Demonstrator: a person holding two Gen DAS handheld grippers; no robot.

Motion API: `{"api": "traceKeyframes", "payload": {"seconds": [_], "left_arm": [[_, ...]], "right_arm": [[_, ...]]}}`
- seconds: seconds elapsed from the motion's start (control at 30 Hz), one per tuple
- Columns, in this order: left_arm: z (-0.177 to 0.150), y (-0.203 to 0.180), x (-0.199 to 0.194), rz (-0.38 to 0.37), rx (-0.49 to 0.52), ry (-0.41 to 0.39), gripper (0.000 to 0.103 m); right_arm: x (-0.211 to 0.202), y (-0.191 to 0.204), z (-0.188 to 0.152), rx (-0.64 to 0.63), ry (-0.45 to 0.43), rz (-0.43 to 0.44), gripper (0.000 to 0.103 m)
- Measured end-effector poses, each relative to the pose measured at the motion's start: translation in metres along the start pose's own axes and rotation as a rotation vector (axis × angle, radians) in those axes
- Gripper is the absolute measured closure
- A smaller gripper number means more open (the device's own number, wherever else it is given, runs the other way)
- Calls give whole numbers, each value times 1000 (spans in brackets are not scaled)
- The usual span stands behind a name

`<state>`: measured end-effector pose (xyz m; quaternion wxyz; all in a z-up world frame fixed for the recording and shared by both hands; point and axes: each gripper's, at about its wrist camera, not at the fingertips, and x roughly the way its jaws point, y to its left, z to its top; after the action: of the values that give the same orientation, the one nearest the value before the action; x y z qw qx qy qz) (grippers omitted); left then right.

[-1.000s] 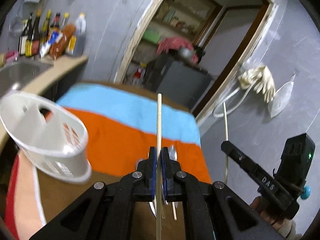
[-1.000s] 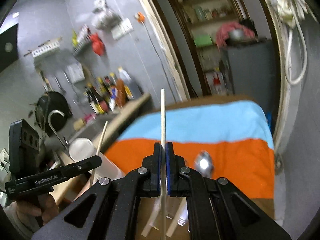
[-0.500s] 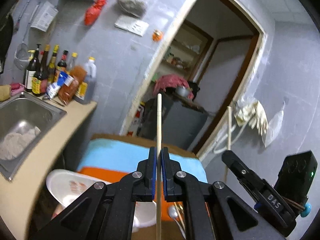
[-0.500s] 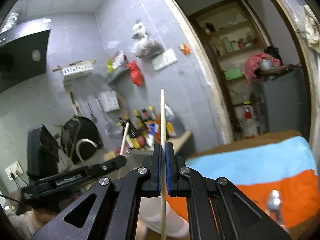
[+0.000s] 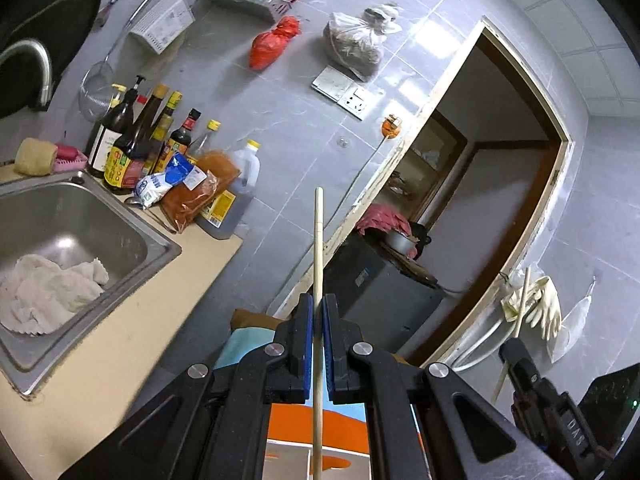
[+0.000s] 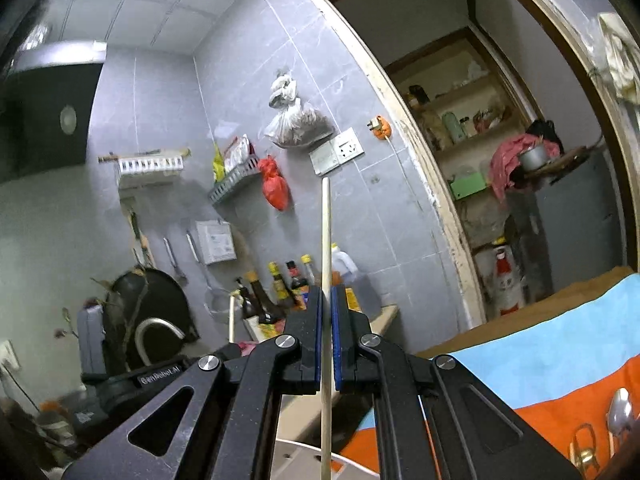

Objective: Organize utensils
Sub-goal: 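Lift both chopsticks and carry them over the white utensil holder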

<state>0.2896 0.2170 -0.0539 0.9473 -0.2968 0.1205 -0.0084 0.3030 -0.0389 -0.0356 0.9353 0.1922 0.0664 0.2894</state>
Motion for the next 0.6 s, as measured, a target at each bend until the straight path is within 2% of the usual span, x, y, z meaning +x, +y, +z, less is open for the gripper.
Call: {"api": "traceKeyframes", "payload": {"seconds": [0.1, 0.4, 0.6], "left_arm": [[-9, -1, 1, 12, 23, -28, 98], [-33, -13, 0, 70, 191, -85, 98], [-41, -9, 0, 92, 215, -67, 98]], "right_arm": [[2, -4, -4, -18, 2, -27, 99], [3, -16, -25, -50, 9, -64, 99], [4, -15, -32, -98, 15, -49, 99]]}}
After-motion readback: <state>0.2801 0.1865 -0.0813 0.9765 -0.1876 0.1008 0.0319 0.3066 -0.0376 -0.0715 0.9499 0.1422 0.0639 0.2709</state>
